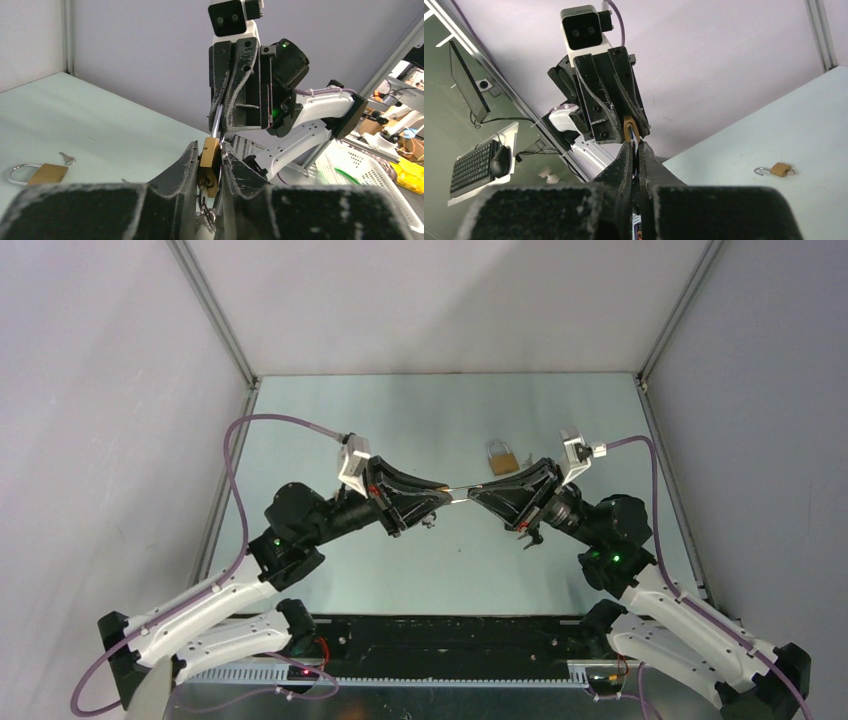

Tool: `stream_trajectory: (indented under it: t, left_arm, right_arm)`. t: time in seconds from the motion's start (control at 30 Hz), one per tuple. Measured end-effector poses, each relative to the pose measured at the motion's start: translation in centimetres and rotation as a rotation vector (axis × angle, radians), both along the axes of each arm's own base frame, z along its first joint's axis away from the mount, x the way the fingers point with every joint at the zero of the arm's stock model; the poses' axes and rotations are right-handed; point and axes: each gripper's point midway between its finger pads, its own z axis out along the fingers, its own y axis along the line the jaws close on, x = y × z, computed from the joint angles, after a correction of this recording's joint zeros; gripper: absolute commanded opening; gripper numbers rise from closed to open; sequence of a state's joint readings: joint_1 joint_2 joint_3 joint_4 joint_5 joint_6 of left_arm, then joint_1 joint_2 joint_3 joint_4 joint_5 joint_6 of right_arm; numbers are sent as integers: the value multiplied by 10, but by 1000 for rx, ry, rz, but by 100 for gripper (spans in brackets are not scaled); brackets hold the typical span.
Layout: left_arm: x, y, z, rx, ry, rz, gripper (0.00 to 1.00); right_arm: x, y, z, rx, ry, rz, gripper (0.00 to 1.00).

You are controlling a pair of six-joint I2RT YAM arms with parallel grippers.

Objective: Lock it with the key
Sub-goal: Lock the lock.

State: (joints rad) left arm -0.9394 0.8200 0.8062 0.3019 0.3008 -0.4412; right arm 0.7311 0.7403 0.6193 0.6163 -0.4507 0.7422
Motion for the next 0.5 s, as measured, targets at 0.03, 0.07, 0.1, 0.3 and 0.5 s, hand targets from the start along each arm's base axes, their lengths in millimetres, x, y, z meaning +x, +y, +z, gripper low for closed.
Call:
stream_trajectory:
  t: [0.03, 0.07, 0.1, 0.3, 0.5]
  left_arm:
    - [-1, 0, 1, -3, 0, -9, 20]
    - [-1, 0, 2, -7, 1, -15, 19]
    - [-2, 0, 2, -9, 3, -24, 18]
    - [-4, 1, 3, -14, 12, -55, 0]
    - [-2, -2, 2, -14, 11, -70, 0]
  right_arm:
    - [0, 0, 1, 3, 3, 4, 0]
    - [-1, -1, 1, 7, 6, 10, 0]
    - [-1, -1, 2, 9, 8, 16, 0]
    - [-2, 0, 2, 14, 23, 47, 0]
    - [0, 1, 2, 17, 25, 52, 0]
